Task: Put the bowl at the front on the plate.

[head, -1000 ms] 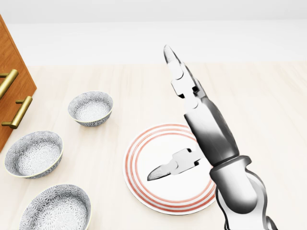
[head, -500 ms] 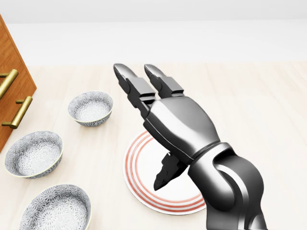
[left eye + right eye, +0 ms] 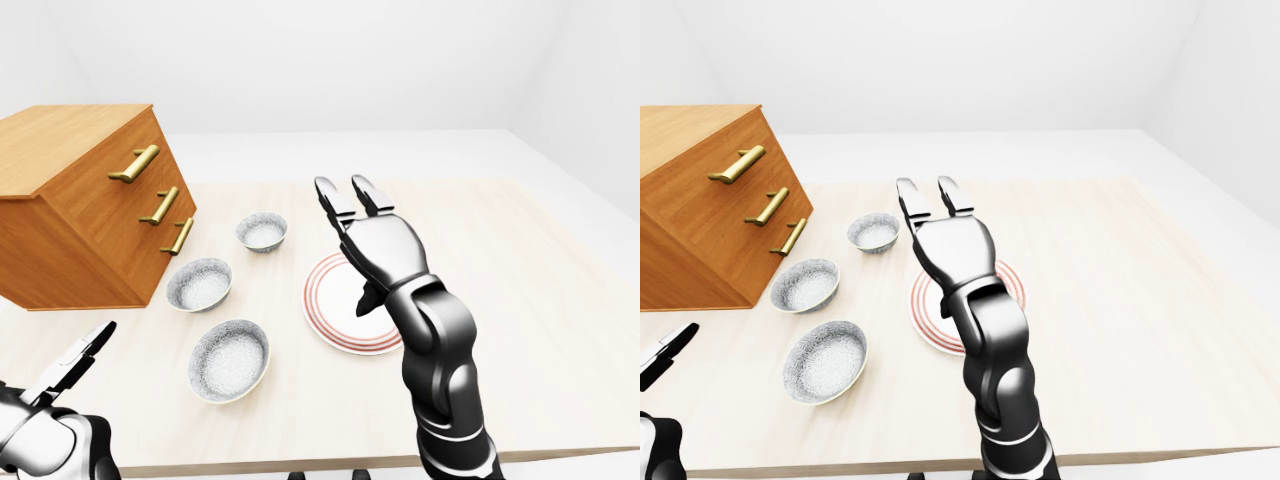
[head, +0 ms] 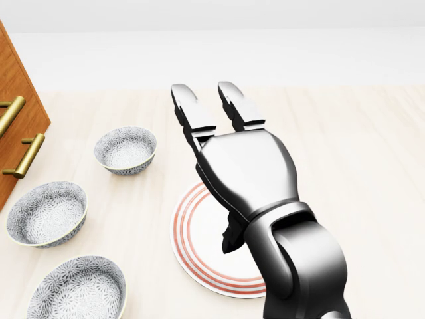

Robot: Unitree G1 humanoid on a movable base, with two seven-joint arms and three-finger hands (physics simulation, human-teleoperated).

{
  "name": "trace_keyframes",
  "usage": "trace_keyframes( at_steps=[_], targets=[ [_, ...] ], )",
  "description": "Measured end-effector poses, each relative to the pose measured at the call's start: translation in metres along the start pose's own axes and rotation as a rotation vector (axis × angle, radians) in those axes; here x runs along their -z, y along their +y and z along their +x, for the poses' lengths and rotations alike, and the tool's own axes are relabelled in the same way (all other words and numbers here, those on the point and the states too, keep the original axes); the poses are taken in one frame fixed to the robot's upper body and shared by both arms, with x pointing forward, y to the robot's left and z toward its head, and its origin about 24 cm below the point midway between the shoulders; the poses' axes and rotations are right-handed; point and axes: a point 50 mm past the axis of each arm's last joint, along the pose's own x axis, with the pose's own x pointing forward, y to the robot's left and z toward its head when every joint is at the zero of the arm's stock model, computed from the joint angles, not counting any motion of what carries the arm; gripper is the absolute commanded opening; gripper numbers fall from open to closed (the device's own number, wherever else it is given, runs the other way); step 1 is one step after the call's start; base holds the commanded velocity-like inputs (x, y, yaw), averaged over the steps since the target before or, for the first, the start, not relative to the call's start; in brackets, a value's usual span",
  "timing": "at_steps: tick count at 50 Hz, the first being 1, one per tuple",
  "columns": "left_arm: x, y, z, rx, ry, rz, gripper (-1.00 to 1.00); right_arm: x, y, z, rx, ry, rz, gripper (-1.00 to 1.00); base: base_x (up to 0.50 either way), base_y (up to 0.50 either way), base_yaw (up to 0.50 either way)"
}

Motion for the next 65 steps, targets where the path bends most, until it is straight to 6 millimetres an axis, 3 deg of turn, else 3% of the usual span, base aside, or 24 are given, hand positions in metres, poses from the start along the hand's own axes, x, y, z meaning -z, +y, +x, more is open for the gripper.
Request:
trace_keyframes(
  at_steps=[49, 65],
  targets=[
    [-0.003, 0.001, 0.0, 0.001, -0.008, -0.009, 1.0, -0.014, 0.01, -0.004, -0.025, 0.038, -0.05, 1.0, 0.0, 0.0, 0.0],
    [-0.001, 0.0, 0.0, 0.0, -0.002, -0.004, 1.0, -0.028, 0.011, 0.007, -0.04, -0.015, -0.037, 1.0, 0.0, 0.0, 0.0]
  ],
)
